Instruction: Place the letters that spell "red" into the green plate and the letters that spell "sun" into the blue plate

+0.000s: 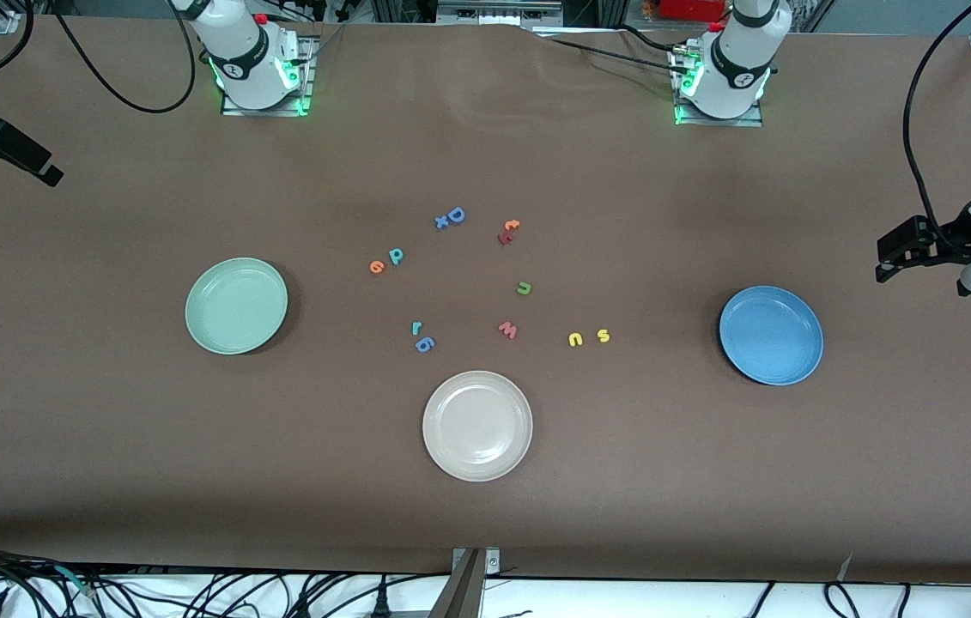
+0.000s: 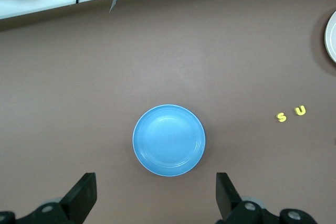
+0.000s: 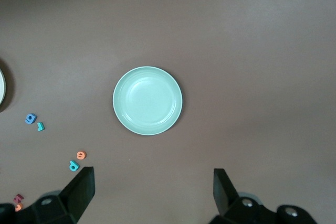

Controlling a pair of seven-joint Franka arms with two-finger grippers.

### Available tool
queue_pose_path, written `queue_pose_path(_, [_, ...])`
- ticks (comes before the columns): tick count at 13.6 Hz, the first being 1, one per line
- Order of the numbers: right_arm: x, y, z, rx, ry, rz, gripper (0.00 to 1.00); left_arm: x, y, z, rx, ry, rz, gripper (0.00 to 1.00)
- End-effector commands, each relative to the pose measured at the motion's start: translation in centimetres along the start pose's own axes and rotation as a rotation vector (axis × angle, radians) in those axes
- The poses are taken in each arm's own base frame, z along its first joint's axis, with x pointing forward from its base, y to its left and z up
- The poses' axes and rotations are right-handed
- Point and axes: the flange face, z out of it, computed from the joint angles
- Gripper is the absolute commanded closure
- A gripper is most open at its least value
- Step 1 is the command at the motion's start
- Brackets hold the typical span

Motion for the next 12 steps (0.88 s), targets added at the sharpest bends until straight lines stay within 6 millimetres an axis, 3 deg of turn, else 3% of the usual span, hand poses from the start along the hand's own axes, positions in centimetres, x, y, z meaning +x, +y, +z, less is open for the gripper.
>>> queue_pose_path(1, [-0.1,-0.4,-0.5,-0.019,0.005,-0.005,0.0,-0.9,0.2,-0.4,0.021,-0.015,0.033,0.0])
queue_pose_path(12, [0.2,-0.5,-0.1,-0.022,-0.001,-0.005,0.0,-1.1,-0.7,-0.2,0.019,-0.026,0.016,0.0])
